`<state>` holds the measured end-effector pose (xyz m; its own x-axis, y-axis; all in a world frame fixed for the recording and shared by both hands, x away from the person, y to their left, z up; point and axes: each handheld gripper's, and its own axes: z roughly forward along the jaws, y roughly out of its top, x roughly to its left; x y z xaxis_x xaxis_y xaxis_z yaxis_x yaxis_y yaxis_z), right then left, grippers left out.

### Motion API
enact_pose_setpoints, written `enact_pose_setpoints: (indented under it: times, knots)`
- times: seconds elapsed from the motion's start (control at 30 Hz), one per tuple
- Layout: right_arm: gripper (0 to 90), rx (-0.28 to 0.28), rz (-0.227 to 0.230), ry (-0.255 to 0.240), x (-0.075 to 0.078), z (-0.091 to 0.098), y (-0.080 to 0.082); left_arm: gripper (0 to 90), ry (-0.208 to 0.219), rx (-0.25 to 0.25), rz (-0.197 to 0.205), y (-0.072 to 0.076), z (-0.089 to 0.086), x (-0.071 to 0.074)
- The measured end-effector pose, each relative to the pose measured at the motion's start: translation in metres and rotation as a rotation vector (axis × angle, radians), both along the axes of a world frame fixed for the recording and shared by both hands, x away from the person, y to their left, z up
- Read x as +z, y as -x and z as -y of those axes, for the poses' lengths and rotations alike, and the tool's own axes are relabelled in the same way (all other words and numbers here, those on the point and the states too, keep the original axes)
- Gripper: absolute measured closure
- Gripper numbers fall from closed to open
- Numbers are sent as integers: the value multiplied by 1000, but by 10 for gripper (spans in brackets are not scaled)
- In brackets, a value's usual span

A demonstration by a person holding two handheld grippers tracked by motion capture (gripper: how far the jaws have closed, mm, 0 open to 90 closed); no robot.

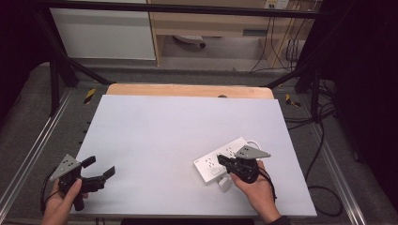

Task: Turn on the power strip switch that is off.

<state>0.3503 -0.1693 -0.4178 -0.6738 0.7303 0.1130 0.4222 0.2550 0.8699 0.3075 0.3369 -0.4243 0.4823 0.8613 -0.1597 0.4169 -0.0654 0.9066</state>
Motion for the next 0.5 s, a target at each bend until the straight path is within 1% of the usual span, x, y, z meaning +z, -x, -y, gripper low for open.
enact_pose_setpoints:
  times: [0.23,0.5]
  knots:
    - [893,5,-17,9,-4,-2,0,61,-1,-1,2,0,0,0]
    - [900,13,-39,31,-9,-4,0,60,-3,-3,3,0,0,0]
